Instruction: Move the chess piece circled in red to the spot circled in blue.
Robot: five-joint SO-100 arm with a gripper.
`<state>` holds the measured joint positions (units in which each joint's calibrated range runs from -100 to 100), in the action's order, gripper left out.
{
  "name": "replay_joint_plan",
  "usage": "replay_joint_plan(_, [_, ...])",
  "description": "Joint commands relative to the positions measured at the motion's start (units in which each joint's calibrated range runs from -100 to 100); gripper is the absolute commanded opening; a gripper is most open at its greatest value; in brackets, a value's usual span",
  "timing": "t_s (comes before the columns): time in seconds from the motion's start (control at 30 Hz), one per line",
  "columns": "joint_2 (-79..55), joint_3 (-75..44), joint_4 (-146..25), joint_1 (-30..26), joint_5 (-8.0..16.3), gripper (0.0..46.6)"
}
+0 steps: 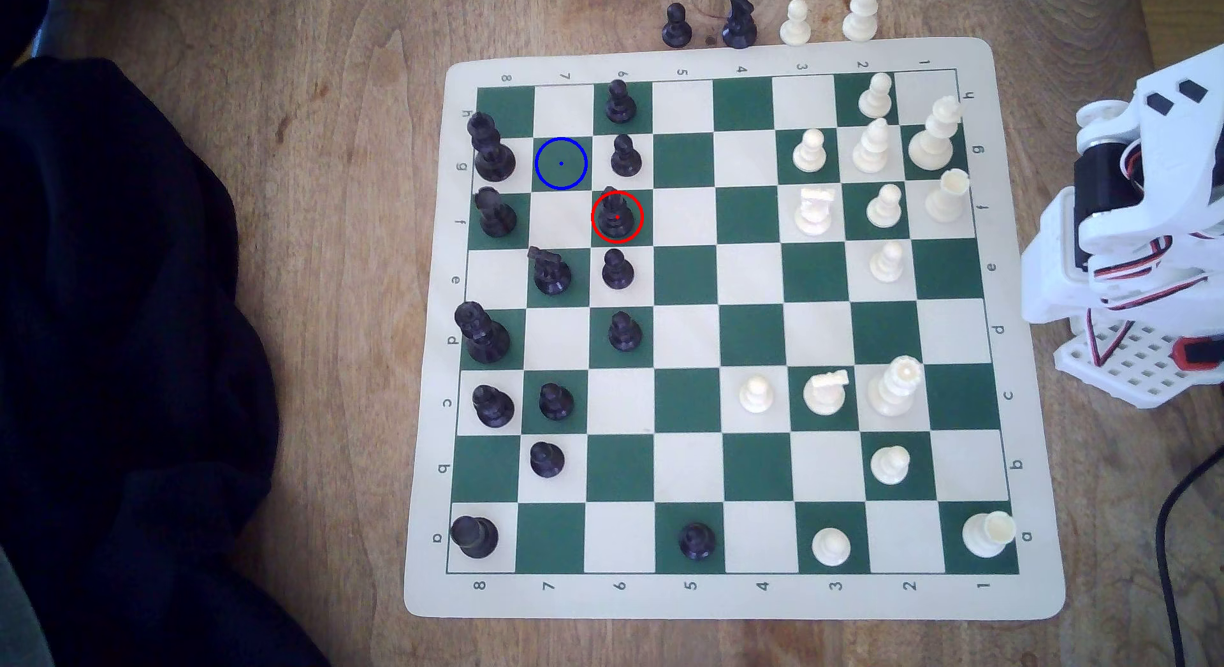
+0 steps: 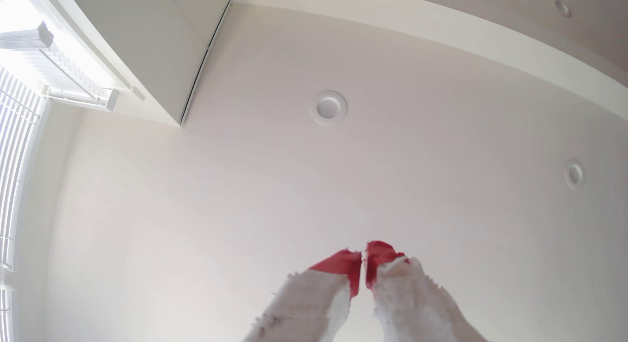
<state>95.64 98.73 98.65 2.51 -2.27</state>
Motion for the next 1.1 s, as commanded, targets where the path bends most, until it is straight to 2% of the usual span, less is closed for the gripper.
replay_joint_plan(0.0, [0.20, 1.17, 1.03, 0.43, 0.00, 0.2])
replay_joint_plan(0.2, [0.20, 1.17, 0.62, 0.74, 0.00, 0.2])
replay_joint_plan(0.27, [0.20, 1.17, -3.56, 2.85, 0.00, 0.2])
replay_joint_plan(0.6, [0.20, 0.18, -49.18, 2.62, 0.29, 0.2])
replay_joint_plan(0.83, [0.20, -1.36, -67.52, 2.30, 0.39, 0.2])
replay_joint_plan(0.93, [0.20, -8.53, -93.16, 2.93, 0.44, 0.5])
replay_joint_plan(1.07, [-2.35, -11.70, -109.21, 4.49, 0.49, 0.2])
